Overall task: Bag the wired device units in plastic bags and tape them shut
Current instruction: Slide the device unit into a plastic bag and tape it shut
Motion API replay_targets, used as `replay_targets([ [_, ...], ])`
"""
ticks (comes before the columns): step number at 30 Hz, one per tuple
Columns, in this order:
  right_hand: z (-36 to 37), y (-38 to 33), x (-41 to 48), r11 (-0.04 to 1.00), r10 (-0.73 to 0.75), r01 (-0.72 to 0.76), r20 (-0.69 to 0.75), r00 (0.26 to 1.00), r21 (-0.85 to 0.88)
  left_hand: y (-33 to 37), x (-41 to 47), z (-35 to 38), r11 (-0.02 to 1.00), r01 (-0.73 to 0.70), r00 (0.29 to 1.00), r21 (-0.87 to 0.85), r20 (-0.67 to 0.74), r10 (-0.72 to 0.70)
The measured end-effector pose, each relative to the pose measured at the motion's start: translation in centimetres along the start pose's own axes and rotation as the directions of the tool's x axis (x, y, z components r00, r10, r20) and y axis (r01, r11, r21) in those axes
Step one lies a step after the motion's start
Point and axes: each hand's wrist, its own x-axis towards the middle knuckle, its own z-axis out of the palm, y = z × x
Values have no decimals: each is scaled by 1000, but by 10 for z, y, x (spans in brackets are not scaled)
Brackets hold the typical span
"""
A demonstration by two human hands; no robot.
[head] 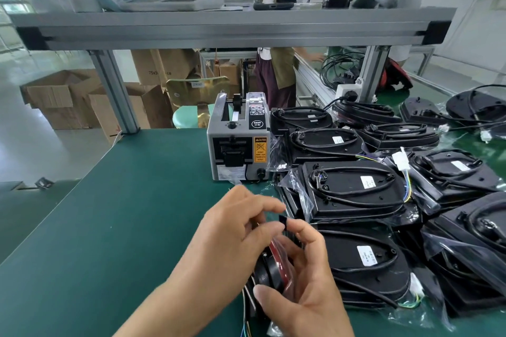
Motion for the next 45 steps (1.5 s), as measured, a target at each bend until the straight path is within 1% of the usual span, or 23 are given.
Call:
replay_targets([
  [2,1,-3,-2,1000,-14,15,21,1000,-26,4,8,-8,987,-123,991,108,65,116],
  [4,1,-6,-2,998,-28,30,35,999,-51,6,15,-15,970,-176,980,166,119,157],
  [7,-1,-6,-1,996,-40,44,42,998,-77,6,24,-21,971,-176,972,162,183,146],
  [13,-2,-1,2,995,-62,64,22,998,-74,0,29,-26,996,-66,964,65,263,46],
  [18,-4,4,3,993,-72,73,12,997,-90,-2,28,-19,981,-127,975,150,201,96],
  [20,-5,7,4,995,-65,63,-20,998,-71,-4,38,-22,990,-92,993,107,78,84],
  [21,-5,9,5,996,-59,57,-19,998,-70,-8,49,-26,998,-33,999,57,-21,35],
  [22,-5,10,7,996,-52,51,-9,999,-79,-16,64,-31,998,59,992,-21,-112,-61],
  [23,-5,11,8,995,-46,46,3,999,-89,-25,83,-36,975,185,964,-123,-169,-204],
  [24,-6,12,9,995,-36,37,8,999,-88,-37,102,-40,916,323,913,-236,-179,-368],
  [25,-7,13,10,997,-24,25,11,1000,-77,-48,121,-41,820,451,841,-352,-140,-523],
  [26,-8,13,11,998,-12,13,19,1000,-68,-57,137,-40,697,556,759,-453,-64,-647],
  [27,-8,13,11,998,3,-1,30,1000,-61,-66,148,-36,577,630,685,-519,22,-728],
  [28,-8,12,11,998,19,-17,37,999,-57,-74,156,-31,491,675,634,-551,93,-768],
  [30,-7,10,11,998,50,-49,32,998,-47,-85,166,-23,398,709,585,-582,171,-793],
  [33,-7,7,10,994,96,-95,15,995,-54,-90,172,-17,366,684,570,-631,150,-808],
  [35,-8,5,10,993,92,-90,30,995,-83,-89,170,-15,370,667,574,-647,129,-809],
  [37,-9,4,10,989,73,-69,22,997,-133,-83,162,-19,400,644,611,-652,123,-782],
  [39,-9,0,10,982,72,-67,25,997,-177,-72,146,-31,467,576,686,-671,85,-723],
  [41,-9,-5,10,973,63,-54,30,998,-226,-59,119,-49,556,486,791,-674,69,-608],
  [43,-9,-12,12,951,57,-39,50,997,-307,-48,84,-61,644,439,880,-626,156,-448],
  [44,-9,-17,14,930,56,-29,63,996,-367,-43,69,-62,674,444,893,-590,233,-384],
  [45,-9,-22,17,899,55,-18,72,996,-437,-39,57,-60,691,458,889,-559,299,-347],
])
